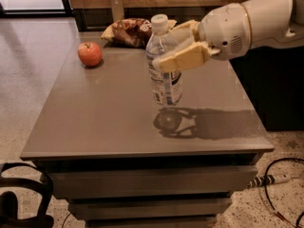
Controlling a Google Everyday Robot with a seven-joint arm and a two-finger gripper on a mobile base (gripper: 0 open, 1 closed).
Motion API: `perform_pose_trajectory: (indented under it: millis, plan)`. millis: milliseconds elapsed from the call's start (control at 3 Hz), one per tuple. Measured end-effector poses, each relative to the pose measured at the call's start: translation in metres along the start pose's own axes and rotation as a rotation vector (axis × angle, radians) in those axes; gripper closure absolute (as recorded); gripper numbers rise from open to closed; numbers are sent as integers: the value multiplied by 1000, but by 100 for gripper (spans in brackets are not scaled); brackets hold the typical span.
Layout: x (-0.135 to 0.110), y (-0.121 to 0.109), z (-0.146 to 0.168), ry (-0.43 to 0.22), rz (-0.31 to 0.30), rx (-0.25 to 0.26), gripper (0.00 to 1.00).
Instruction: Move blue plastic bottle near brown chip bag
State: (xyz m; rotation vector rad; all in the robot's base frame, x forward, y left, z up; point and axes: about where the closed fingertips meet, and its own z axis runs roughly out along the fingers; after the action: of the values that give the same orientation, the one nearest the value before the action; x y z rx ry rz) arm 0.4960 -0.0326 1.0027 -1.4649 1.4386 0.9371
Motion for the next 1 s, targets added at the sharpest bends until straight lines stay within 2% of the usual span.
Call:
perform_pose_trajectory:
  millis: [333,667,1000]
  plan:
    - [-28,-41,-22,4,30,43,100]
    - [-52,-81,-48,-55,24,130,100]
    - [-62,-108,-72,-128,6,232,100]
